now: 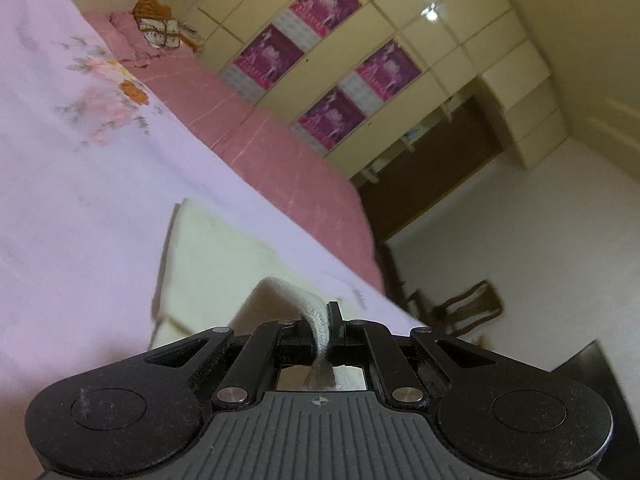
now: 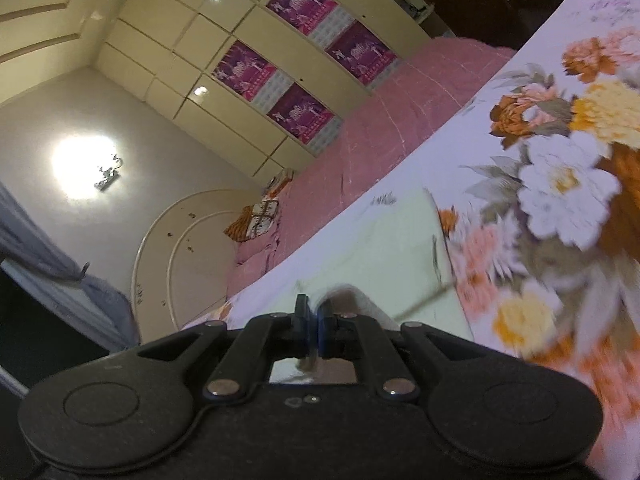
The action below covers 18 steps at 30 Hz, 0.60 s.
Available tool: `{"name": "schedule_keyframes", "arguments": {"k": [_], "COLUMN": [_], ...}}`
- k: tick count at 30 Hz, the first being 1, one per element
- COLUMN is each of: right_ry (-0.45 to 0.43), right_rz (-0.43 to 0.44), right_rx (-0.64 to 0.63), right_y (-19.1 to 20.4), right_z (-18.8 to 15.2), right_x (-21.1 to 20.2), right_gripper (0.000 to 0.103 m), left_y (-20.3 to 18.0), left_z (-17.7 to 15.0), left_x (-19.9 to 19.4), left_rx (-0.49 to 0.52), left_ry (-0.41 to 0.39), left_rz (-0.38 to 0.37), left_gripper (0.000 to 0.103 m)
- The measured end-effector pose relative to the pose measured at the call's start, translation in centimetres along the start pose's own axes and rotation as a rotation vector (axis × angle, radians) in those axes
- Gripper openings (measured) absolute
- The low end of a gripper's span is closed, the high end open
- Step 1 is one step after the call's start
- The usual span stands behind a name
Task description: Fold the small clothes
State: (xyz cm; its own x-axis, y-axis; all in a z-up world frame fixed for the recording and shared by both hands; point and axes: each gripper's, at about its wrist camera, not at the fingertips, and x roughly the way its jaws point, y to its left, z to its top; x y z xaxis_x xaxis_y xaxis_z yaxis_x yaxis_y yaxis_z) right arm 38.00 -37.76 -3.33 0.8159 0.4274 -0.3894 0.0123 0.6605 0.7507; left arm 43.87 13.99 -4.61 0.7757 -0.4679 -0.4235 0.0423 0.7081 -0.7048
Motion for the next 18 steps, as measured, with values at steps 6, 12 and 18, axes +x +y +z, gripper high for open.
{"name": "schedule_keyframes", "arguments": {"k": [6,12,18], "right_ry": [0.065,0.1,0.035], "right_rz": [0.0,-0.01,-0.015], "right_rx": [0.051,0.135,0.107], "right_y": [-4.2,-8.6,-9.4], "right_z": [3.1,4.0,3.5], "right_x": [9.2,15.2,15.9], "right_gripper": [0.005,0.005,0.036], "left_y": [2.6,6.0,5.9], "left_z": [2.4,2.4,1.7], "left_x": [8.7,12.9,12.8], "left_rx": [-0.008,-0.085,-0.036], "left_ry": [0.041,0.039,-0.051], "left_rz": [0.072,0.059,0.107], "left_gripper": [0.004,0.005,0.081]}}
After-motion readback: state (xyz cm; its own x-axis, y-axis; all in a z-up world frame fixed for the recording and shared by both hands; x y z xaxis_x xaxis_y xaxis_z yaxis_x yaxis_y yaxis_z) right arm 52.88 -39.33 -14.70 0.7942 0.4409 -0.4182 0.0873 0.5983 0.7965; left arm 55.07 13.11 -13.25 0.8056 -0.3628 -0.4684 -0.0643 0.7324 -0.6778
